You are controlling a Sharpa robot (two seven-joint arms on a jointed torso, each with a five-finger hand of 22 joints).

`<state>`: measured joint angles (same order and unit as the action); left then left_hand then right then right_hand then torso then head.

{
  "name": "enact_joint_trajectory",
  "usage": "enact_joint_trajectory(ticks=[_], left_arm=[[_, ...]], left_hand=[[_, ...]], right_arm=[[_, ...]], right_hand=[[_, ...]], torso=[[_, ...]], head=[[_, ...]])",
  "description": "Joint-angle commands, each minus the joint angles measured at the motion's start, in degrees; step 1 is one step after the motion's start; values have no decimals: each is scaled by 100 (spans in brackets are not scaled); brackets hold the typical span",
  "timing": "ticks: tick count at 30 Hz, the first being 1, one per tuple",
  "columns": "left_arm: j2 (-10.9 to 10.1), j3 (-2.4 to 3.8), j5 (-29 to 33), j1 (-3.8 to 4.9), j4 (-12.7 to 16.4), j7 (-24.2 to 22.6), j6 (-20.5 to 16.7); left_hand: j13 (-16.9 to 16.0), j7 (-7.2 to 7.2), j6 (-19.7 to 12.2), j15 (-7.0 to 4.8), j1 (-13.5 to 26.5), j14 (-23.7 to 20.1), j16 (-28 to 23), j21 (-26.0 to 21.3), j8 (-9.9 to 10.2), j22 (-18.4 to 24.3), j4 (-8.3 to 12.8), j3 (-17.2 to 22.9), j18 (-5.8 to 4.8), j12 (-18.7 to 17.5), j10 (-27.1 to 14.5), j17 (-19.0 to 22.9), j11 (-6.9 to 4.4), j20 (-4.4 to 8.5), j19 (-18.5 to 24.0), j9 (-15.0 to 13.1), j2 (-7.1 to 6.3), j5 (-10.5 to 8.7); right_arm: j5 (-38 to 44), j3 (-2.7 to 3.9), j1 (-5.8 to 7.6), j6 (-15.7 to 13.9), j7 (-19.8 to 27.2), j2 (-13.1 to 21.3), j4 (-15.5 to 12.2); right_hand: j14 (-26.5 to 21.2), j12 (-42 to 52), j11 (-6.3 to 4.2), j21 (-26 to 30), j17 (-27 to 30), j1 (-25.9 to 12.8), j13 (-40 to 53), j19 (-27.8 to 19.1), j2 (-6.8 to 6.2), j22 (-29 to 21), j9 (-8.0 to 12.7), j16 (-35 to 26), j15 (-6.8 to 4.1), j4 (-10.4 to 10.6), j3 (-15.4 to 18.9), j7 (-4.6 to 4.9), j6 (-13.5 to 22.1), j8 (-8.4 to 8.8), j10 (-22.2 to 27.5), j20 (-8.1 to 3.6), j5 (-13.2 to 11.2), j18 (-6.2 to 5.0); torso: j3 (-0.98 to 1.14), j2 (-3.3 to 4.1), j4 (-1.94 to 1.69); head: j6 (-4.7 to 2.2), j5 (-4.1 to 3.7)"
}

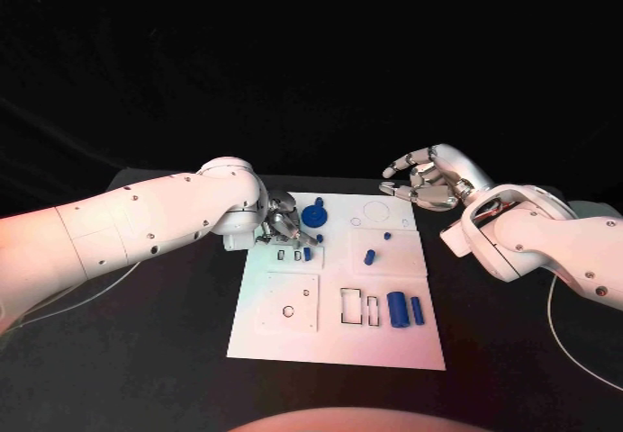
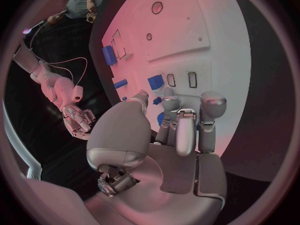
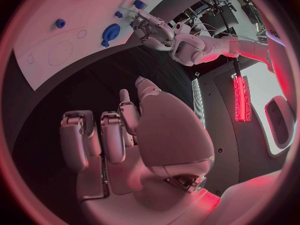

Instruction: Assemble the parts on the task board

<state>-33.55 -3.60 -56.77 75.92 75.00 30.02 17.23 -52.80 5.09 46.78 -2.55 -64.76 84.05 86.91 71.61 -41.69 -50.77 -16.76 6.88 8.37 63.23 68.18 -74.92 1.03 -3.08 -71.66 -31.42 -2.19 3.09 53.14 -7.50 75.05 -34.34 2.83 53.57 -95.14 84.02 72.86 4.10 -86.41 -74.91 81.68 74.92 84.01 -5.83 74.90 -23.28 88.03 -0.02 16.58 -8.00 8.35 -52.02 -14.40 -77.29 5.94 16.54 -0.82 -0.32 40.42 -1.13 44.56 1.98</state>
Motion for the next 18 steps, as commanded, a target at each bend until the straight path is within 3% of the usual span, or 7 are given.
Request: enact_joint_trajectory(ticks=[1, 18], left_arm=[[32, 0, 94, 4, -21, -7, 234], [134, -1, 139, -3, -117, -2, 356]], left_hand=[[7, -8, -51, -12, -62, 398, 3, 19, -31, -9, 5, -9, -109, -37, -37, -918, -16, 9, -23, -7, -1, 3], [-2, -10, -48, -11, -98, 409, 22, 40, -50, -42, 2, 24, -113, -24, -32, -953, -17, 7, -30, -32, 33, 4]], right_arm=[[54, 0, -9, -8, 45, -10, 7], [52, -1, -26, 7, 44, -34, 24]], right_hand=[[481, -5, -40, 24, -1071, -19, 102, 370, -32, 1254, -8, -36, -39, -8, -39, 18, 39, -24, 3, -25, 33, -25], [481, -5, -40, 31, -1067, -22, 100, 367, -39, 1250, -9, -38, -39, -7, -51, 18, 43, -30, 4, -26, 62, -26]], torso=[[6, 4, 1], [9, 3, -3]], head=[[18, 3], [54, -16]])
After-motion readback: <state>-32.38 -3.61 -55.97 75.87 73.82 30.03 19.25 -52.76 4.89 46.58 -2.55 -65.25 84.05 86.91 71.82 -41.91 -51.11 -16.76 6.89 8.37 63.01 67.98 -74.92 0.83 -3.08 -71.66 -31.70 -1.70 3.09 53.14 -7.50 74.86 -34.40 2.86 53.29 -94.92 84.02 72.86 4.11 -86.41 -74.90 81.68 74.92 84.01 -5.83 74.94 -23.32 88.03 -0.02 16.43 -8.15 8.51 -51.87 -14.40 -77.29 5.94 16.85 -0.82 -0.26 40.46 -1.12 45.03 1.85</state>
